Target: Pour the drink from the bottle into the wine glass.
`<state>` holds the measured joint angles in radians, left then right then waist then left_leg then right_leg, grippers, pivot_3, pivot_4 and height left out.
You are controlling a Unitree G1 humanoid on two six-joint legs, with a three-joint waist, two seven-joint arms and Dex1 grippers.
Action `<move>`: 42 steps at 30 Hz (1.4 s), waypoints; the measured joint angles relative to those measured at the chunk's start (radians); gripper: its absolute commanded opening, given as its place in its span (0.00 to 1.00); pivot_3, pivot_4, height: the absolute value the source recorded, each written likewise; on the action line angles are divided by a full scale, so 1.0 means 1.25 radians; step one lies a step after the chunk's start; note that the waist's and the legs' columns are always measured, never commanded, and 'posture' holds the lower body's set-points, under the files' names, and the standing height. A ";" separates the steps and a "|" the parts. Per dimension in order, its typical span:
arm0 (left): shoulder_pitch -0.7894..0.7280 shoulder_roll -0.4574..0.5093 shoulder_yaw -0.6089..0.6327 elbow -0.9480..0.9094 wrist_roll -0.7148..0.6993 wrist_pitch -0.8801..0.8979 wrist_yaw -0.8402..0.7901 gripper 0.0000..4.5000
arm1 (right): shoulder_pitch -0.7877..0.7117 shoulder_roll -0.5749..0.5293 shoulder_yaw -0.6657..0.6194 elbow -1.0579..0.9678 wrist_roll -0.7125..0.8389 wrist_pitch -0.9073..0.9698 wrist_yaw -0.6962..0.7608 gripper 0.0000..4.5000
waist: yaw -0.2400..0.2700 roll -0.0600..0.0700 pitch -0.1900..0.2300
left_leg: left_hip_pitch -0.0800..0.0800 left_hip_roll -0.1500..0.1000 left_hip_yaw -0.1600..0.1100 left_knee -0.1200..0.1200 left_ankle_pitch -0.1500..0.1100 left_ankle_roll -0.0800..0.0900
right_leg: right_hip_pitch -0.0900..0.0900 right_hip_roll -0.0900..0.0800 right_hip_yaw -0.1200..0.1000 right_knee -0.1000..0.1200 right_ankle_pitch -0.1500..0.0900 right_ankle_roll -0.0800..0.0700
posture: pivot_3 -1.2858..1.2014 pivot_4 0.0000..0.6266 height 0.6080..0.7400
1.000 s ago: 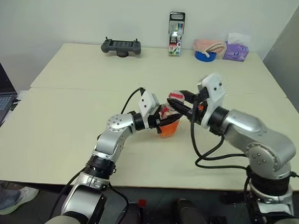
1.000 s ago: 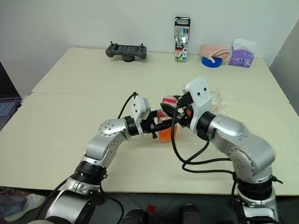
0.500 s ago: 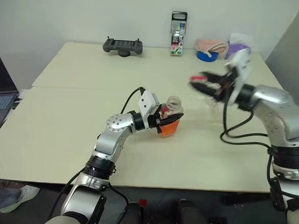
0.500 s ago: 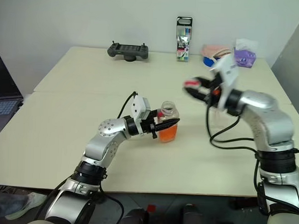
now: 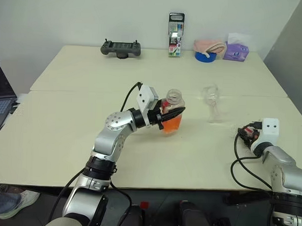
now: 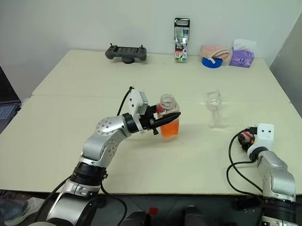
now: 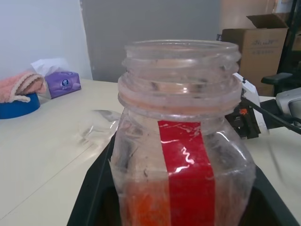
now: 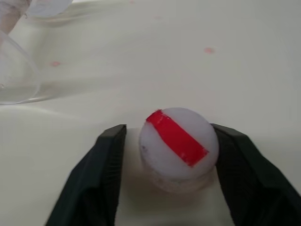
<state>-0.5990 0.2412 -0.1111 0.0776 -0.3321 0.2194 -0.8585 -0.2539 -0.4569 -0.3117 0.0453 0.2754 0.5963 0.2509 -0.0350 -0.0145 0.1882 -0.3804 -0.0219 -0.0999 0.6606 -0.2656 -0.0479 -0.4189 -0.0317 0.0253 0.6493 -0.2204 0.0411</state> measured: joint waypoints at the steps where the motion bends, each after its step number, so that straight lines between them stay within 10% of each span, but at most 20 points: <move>1: -0.001 0.001 0.000 0.002 0.000 -0.001 0.001 0.38 | -0.002 0.000 0.000 0.000 0.000 0.000 0.004 0.91 | 0.000 0.000 0.000 | 0.000 0.000 0.000 0.000 0.000 0.000 | 0.000 0.000 0.000 0.000 0.000 0.000 | 0.52 0.24 1.00; 20: -0.051 0.049 0.119 0.143 0.001 -0.033 0.070 0.38 | -0.010 -0.153 0.046 -0.119 -0.035 0.069 0.087 1.00 | 0.002 0.000 0.000 | 0.000 0.000 0.005 0.000 0.000 0.000 | -0.001 0.001 0.006 -0.001 0.001 0.002 | 0.52 0.24 1.00; 25: -0.099 0.104 0.170 0.241 0.037 -0.051 0.160 0.38 | -0.140 -0.171 0.093 -0.315 0.128 0.162 0.233 1.00 | -0.007 0.000 0.000 | 0.001 0.002 0.006 0.000 0.000 0.000 | -0.002 0.004 0.008 -0.001 0.002 0.003 | 0.52 0.24 1.00; 34: -0.110 0.125 0.252 0.358 0.059 -0.131 0.277 0.38 | -0.323 0.103 0.372 -0.333 0.166 0.174 0.213 1.00 | 0.010 -0.004 0.000 | -0.002 0.006 0.005 0.002 -0.001 0.001 | -0.003 0.006 0.005 -0.003 0.005 -0.003 | 0.52 0.24 1.00; 42: -0.107 0.119 0.288 0.422 0.052 -0.149 0.314 0.38 | -0.331 0.134 0.404 -0.313 0.131 0.156 0.197 1.00 | 0.013 -0.004 0.000 | -0.002 0.003 0.005 0.001 -0.001 0.001 | -0.004 0.003 0.006 -0.003 0.005 -0.003 | 0.52 0.24 1.00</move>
<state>-0.7325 0.3901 0.2483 0.6057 -0.2667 0.0334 -0.4665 -0.6677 -0.2888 0.1933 -0.3465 0.4388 0.7914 0.4975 -0.0185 -0.0198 0.1876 -0.3826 -0.0183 -0.0931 0.6622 -0.2675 -0.0461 -0.4236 -0.0280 0.0328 0.6460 -0.2136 0.0378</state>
